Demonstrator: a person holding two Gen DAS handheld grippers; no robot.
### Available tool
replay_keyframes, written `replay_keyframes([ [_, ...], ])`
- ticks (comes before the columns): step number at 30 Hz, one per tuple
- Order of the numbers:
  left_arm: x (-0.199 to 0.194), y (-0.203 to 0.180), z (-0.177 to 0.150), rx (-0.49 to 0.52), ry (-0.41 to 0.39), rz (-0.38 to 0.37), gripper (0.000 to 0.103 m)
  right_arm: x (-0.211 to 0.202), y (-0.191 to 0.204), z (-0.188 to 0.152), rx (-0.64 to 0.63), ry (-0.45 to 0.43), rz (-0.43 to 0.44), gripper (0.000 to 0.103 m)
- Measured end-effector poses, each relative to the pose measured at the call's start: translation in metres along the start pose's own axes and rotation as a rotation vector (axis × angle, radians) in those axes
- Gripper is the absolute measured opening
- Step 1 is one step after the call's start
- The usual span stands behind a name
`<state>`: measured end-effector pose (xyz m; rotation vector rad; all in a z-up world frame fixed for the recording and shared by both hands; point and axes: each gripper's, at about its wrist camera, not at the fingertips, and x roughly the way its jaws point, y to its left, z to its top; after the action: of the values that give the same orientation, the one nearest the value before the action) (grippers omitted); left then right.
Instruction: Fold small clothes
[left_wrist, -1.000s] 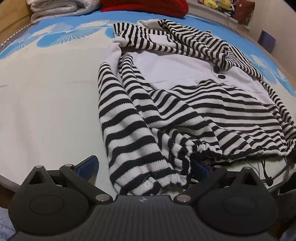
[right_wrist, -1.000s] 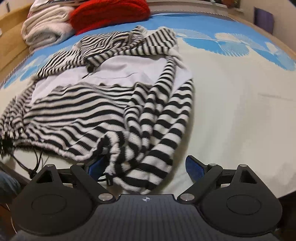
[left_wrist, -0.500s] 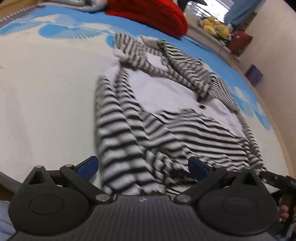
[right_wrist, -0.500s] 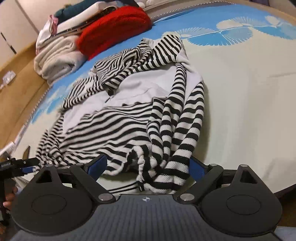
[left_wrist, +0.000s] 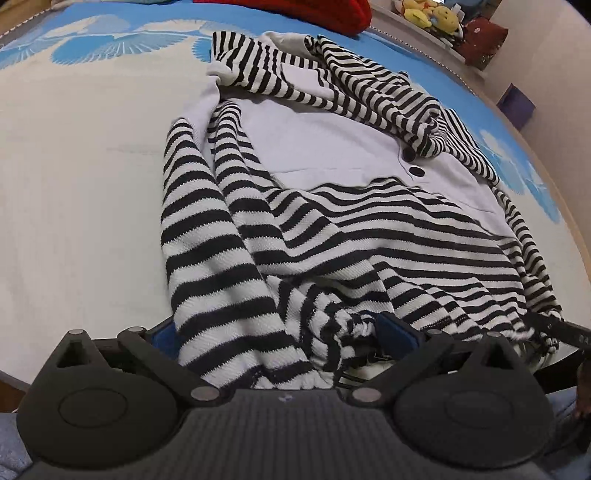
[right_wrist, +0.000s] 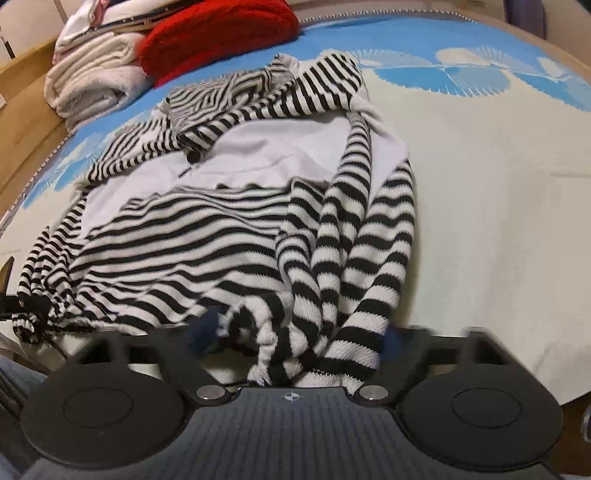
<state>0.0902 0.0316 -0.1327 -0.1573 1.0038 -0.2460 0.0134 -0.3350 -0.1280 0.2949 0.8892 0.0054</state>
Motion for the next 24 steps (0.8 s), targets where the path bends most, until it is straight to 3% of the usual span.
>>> replay_keyframes([
  [1,-0.001,0.0,0.0,-0.012,-0.001,0.003,0.101,-0.002,0.001,0.001,-0.004,-0.009,-0.009,0.044],
  [2,-0.004,0.001,-0.001,-0.022,-0.007,0.0,0.088,-0.004,0.001,0.002,-0.009,-0.02,-0.01,0.038],
  [3,-0.008,0.002,-0.001,-0.029,-0.01,-0.012,0.066,-0.008,0.003,0.003,-0.022,-0.036,-0.008,0.032],
  [4,-0.012,0.002,-0.001,-0.038,-0.011,-0.019,0.057,-0.01,0.005,0.004,-0.031,-0.048,-0.004,0.029],
  [7,-0.027,0.009,0.003,-0.125,-0.029,-0.035,0.035,-0.017,0.011,0.003,-0.067,-0.081,-0.01,0.027],
  [8,-0.032,0.008,0.005,-0.133,-0.043,-0.018,0.015,-0.019,0.011,0.003,-0.071,-0.088,-0.013,0.027],
  [12,-0.043,0.003,0.003,-0.106,-0.055,0.02,0.006,-0.028,0.007,0.003,-0.04,-0.123,-0.011,0.027],
  [15,-0.049,0.002,-0.003,-0.097,-0.068,0.037,0.005,-0.036,0.007,0.001,-0.04,-0.147,0.001,0.026],
  [24,-0.067,0.006,-0.011,-0.094,-0.091,0.01,0.004,-0.049,-0.001,-0.009,-0.029,-0.156,0.031,0.025],
])
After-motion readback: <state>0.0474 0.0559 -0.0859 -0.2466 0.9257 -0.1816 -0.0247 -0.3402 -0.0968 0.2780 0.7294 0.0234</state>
